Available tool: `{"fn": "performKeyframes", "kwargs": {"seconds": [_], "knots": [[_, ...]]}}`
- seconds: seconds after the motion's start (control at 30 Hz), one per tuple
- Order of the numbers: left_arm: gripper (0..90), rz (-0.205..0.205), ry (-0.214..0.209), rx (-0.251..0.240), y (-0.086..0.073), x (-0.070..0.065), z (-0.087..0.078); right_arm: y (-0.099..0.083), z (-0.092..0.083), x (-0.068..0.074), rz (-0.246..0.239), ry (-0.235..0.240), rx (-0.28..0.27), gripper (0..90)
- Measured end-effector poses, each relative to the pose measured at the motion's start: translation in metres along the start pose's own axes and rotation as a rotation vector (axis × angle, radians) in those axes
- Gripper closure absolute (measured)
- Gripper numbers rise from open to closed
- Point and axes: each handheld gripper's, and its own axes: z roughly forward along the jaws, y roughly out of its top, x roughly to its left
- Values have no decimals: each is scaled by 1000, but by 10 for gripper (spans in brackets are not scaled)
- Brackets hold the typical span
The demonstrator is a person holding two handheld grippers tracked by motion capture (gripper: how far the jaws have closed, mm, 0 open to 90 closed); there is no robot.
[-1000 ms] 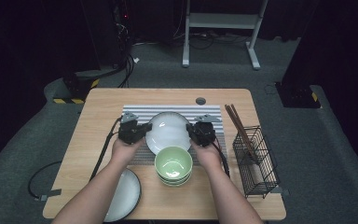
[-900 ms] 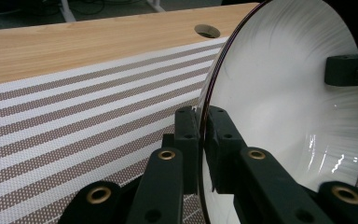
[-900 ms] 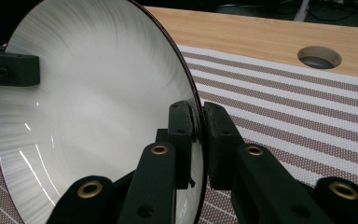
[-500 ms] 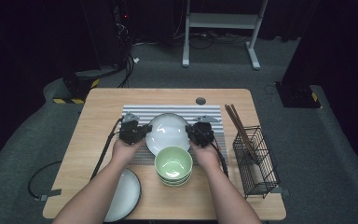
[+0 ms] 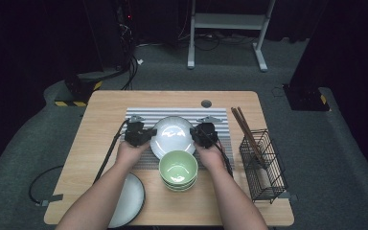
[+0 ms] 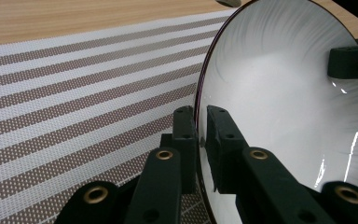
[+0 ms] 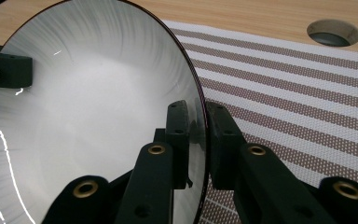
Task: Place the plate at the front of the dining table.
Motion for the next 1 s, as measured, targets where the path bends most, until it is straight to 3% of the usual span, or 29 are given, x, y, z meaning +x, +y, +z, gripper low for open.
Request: {"fn": "performKeyframes", "kwargs": {"seconds": [0.1, 0.43, 0.57, 1.0], "knots": [[819, -25, -10, 14, 1, 4, 5, -1, 5, -3, 14, 5, 3, 798], [817, -46, -6, 29, 8, 9, 16, 4, 18, -11, 19, 9, 40, 792], [821, -35, -9, 22, 10, 8, 15, 5, 18, -13, 48, 21, 45, 798], [815, -20, 17, 29, 10, 7, 17, 6, 17, -13, 37, 22, 44, 801]]}}
